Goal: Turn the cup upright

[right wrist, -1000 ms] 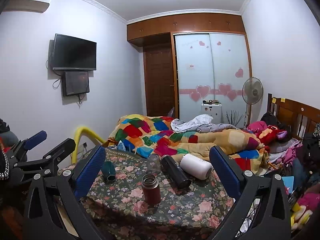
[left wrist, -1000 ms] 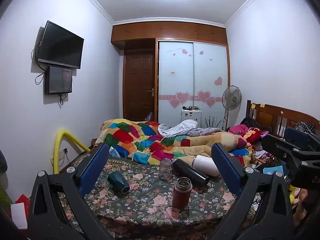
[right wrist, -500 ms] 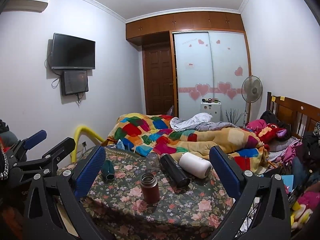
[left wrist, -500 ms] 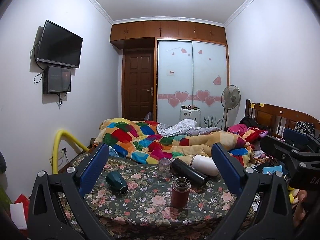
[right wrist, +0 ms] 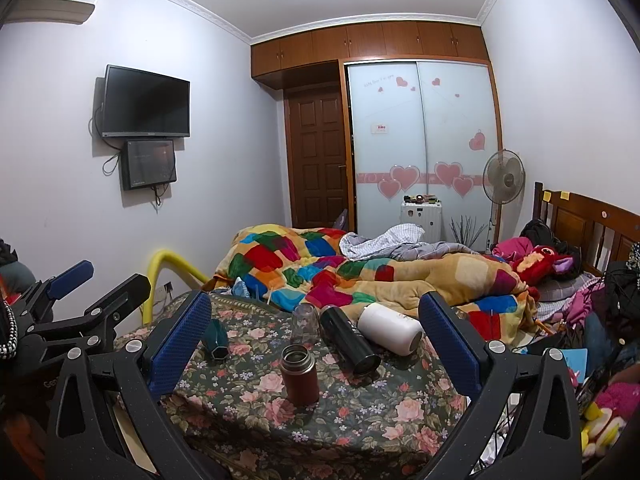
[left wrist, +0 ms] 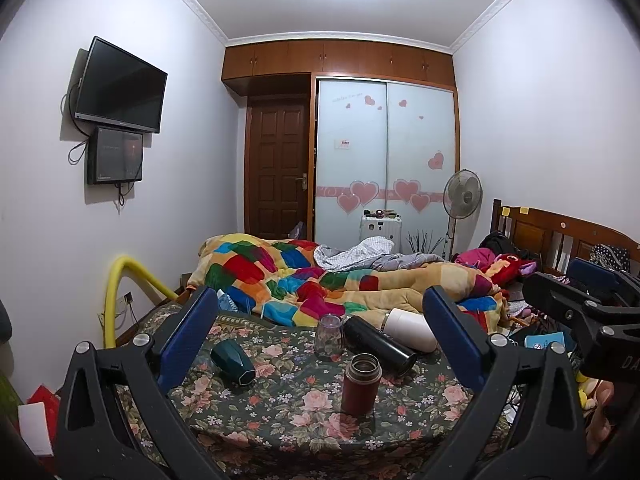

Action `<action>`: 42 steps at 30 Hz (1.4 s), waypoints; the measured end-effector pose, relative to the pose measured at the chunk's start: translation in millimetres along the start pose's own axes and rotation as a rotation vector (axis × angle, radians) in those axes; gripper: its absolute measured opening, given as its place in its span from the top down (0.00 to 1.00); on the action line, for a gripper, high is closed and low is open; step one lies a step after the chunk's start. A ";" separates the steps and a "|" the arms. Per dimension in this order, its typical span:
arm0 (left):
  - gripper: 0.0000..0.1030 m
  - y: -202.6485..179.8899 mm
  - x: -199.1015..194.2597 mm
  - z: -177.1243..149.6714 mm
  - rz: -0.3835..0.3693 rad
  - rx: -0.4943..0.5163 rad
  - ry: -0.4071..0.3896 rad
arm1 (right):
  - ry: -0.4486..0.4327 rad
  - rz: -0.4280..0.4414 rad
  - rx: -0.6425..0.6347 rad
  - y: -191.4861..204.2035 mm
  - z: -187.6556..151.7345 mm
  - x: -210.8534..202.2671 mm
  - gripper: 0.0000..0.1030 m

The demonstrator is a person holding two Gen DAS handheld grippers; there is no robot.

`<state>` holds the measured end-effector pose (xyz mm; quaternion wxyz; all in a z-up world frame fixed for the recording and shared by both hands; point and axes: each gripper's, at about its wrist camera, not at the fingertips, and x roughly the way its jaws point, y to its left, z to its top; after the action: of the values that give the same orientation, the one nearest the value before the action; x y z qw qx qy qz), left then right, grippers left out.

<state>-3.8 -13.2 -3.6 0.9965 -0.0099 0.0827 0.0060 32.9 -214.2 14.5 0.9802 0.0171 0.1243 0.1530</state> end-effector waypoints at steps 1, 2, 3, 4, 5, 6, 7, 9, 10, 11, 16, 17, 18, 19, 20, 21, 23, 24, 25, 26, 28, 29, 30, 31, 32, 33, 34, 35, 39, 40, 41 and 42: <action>0.00 0.0 0.1 0.1 0.000 0.000 0.000 | 0.001 0.000 0.000 -0.1 0.0 0.0 0.00; 0.00 0.0 0.0 0.1 0.001 0.000 0.000 | 0.002 0.000 0.002 -0.7 -0.9 0.0 0.00; 0.00 0.0 0.7 -0.9 0.001 -0.002 0.001 | 0.003 0.000 0.003 -1.3 -1.7 0.3 0.00; 0.00 -0.2 0.6 -1.4 0.000 -0.003 0.002 | 0.003 0.000 0.003 -1.9 -2.3 -0.2 0.00; 0.00 -0.4 1.0 -2.3 -0.001 -0.004 0.003 | 0.003 -0.001 0.003 -1.8 -2.4 0.0 0.00; 0.00 -0.7 2.6 -3.4 0.000 -0.006 0.004 | 0.004 -0.001 0.003 -1.9 -2.3 0.1 0.00; 0.00 -1.0 2.5 -3.9 0.001 -0.005 0.005 | 0.005 -0.001 0.003 -2.4 -2.4 -0.5 0.00; 0.00 -0.7 2.4 -3.6 0.001 -0.005 0.004 | 0.006 0.001 0.002 -2.4 -2.2 -0.6 0.00; 0.00 -0.5 2.6 -3.1 0.000 -0.006 0.004 | 0.005 0.000 0.002 -2.5 -2.2 -0.9 0.00; 0.00 -0.5 2.6 -3.2 -0.001 -0.006 0.004 | 0.005 -0.001 0.002 -2.7 -2.4 -0.3 0.00; 0.00 -0.3 2.6 -2.8 0.000 -0.006 0.005 | 0.005 -0.001 0.001 -2.8 -3.0 -0.1 0.00; 0.00 -0.4 2.5 -2.8 -0.001 -0.006 0.004 | 0.006 -0.002 0.002 -2.7 -2.9 0.1 0.00; 0.00 -0.5 2.6 -2.5 0.001 -0.006 0.004 | 0.006 -0.001 0.002 -2.7 -2.9 0.1 0.00; 0.00 -0.7 2.5 -3.0 0.001 -0.007 0.004 | 0.008 -0.001 0.002 -3.2 -3.4 -0.1 0.00; 0.00 -0.8 3.0 -3.7 0.001 -0.008 0.005 | 0.009 -0.001 0.002 -3.7 -3.8 -0.4 0.00; 0.00 -0.8 3.2 -4.0 0.000 -0.008 0.006 | 0.008 -0.002 0.001 -4.0 -4.0 -0.7 0.00; 0.00 -1.8 3.6 -5.5 0.000 -0.010 0.008 | 0.009 -0.001 0.002 -3.2 -3.5 0.0 0.00; 0.00 -2.3 3.9 -6.3 0.000 -0.011 0.009 | 0.009 -0.001 0.002 -3.3 -3.5 -0.1 0.00; 0.00 -3.0 4.0 -7.0 -0.002 -0.012 0.011 | 0.010 -0.001 0.002 -3.9 -3.6 -0.8 0.00; 0.00 -3.6 5.1 -7.3 -0.003 -0.014 0.014 | 0.010 -0.001 0.001 -3.4 -3.6 -0.4 0.00; 0.00 -5.1 6.0 -8.2 -0.005 -0.018 0.019 | 0.009 -0.002 0.001 -3.2 -3.5 -0.3 0.00; 0.00 -5.0 6.5 -8.3 -0.007 -0.020 0.020 | 0.010 -0.001 0.002 -3.4 -3.4 -0.5 0.00; 0.00 -5.5 6.6 -8.7 -0.010 -0.022 0.022 | 0.010 -0.001 0.002 -3.2 -3.4 -0.2 0.00; 0.00 -5.3 6.6 -8.3 -0.011 -0.024 0.023 | 0.011 0.000 0.002 -3.3 -3.3 -0.2 0.00; 0.00 -6.3 6.2 -9.1 -0.014 -0.026 0.024 | 0.010 -0.001 0.002 -3.2 -3.2 0.1 0.00; 0.00 -5.2 7.7 -6.9 -0.016 -0.028 0.026 | 0.009 -0.002 0.001 -3.7 -3.3 -0.7 0.00; 0.00 -5.9 7.8 -7.3 -0.018 -0.029 0.029 | 0.010 -0.003 0.001 -3.3 -3.1 0.1 0.00; 0.00 -5.7 8.0 -6.8 -0.020 -0.031 0.031 | 0.012 -0.003 0.001 -3.1 -2.7 0.2 0.00; 0.00 -5.9 8.8 -6.5 -0.023 -0.035 0.035 | 0.010 -0.003 0.001 -3.1 -2.6 0.0 0.00; 0.00 -6.6 8.9 -6.9 -0.022 -0.033 0.036 | 0.011 -0.003 0.001 -3.1 -2.7 0.1 0.00; 0.00 -5.9 9.3 -6.1 -0.022 -0.032 0.037 | 0.012 -0.003 0.000 -3.3 -2.8 0.1 0.00; 0.00 -6.1 9.3 -6.3 -0.022 -0.031 0.038 | 0.012 -0.002 0.000 -3.1 -2.9 0.3 0.00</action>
<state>4.5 -19.4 -11.2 0.9945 -0.0262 0.1017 -0.0039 33.4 -217.0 11.4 0.9796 0.0162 0.1304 0.1521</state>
